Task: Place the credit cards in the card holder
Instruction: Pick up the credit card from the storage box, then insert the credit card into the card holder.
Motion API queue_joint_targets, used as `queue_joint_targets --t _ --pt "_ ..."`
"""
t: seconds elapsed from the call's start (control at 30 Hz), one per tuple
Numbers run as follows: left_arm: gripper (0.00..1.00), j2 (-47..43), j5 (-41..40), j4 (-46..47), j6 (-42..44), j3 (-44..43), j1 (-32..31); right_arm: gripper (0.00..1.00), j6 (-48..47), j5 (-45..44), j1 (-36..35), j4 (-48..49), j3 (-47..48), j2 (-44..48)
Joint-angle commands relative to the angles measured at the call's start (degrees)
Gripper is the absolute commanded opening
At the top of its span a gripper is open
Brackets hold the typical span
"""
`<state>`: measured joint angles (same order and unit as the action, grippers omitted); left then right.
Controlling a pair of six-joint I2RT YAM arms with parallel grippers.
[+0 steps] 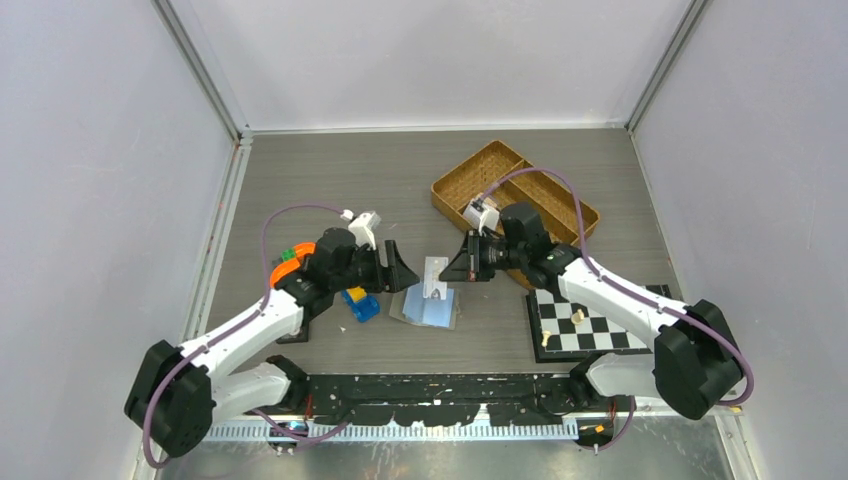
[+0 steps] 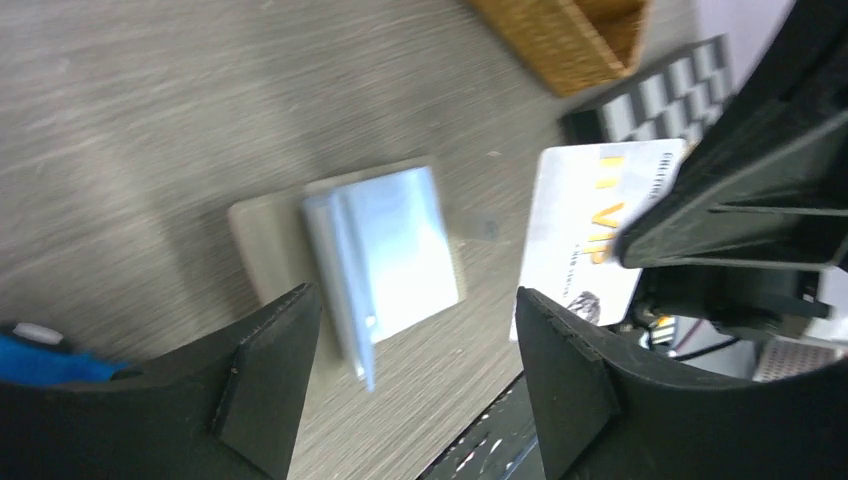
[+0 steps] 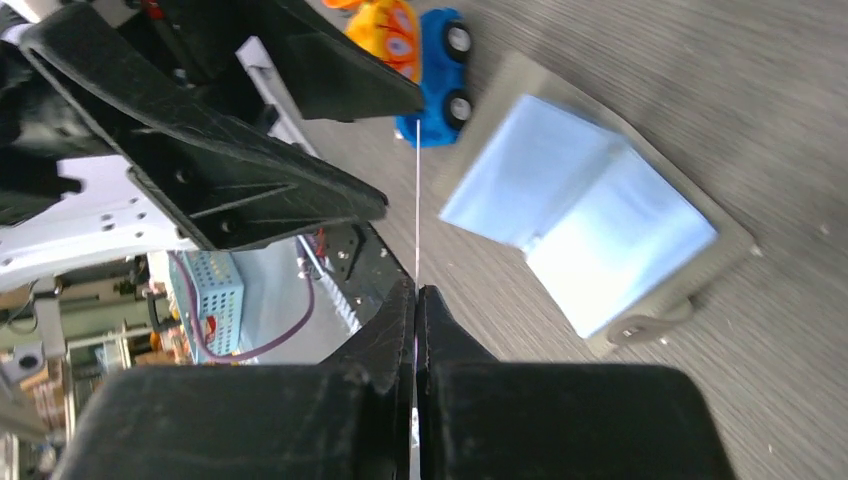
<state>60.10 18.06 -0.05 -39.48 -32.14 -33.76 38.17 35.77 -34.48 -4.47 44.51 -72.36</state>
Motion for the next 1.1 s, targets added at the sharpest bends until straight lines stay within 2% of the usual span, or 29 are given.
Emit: queue_joint_targets --t 0.0,0.2,0.4,0.5,0.77,1.07 --pt "0.76 3.3 -4.71 -12.1 6.61 -3.82 0.21 0.01 2.68 -6.46 -0.05 -0.06 -2.43 -0.95" --pt "0.81 8.39 -2.88 -11.63 7.7 -4.92 0.19 0.0 5.92 -6.68 -0.21 6.93 -4.22 -5.72" --pt "0.8 11.91 -1.59 -10.1 7.85 -4.75 0.23 0.01 7.62 -6.29 -0.79 11.56 -4.67 -9.72" --pt "0.72 13.21 -1.41 -8.95 7.82 -4.48 0.19 0.0 8.15 -5.75 -1.06 13.24 -4.93 -11.53" --pt "0.42 16.98 -1.64 -7.98 8.17 -4.27 0.19 0.0 10.17 -4.21 -1.2 17.6 -8.49 -13.72" --pt "0.2 21.07 -1.76 -8.28 9.14 -4.53 0.25 0.0 13.67 -1.26 -1.2 26.79 -11.04 -19.34"
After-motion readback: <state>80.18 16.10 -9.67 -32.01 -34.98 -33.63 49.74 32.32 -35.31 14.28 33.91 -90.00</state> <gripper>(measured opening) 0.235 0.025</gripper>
